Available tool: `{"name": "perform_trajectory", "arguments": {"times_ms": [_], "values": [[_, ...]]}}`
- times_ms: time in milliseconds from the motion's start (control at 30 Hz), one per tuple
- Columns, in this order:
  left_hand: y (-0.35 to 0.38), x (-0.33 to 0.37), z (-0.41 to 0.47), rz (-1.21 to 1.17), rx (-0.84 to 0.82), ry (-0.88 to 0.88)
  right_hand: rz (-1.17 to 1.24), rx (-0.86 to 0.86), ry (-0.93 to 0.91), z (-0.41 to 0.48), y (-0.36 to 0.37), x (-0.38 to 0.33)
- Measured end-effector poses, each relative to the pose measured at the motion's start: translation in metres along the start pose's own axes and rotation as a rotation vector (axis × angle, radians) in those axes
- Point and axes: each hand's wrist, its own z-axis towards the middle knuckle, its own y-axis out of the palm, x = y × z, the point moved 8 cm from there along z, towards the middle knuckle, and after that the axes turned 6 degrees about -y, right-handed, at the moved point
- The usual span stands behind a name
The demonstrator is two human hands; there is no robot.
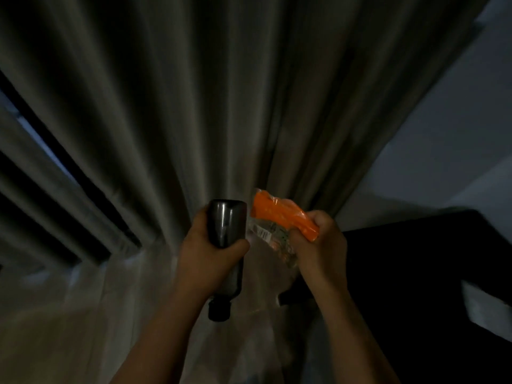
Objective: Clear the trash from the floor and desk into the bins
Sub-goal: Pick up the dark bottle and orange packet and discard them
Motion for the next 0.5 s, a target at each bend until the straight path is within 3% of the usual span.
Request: {"name": "perform_trajectory", "arguments": {"times_ms": [333,500], "values": [[0.004,0.157,-0.045,-0.1,-0.384,0.405,0.077,0.605,0.008,-0.074,-0.15,-0.1],[0.047,0.206,-0.122,-0.18,-0.718,0.539,-0.045,0.904,0.019,-0.151,-0.241,-0.125]]}}
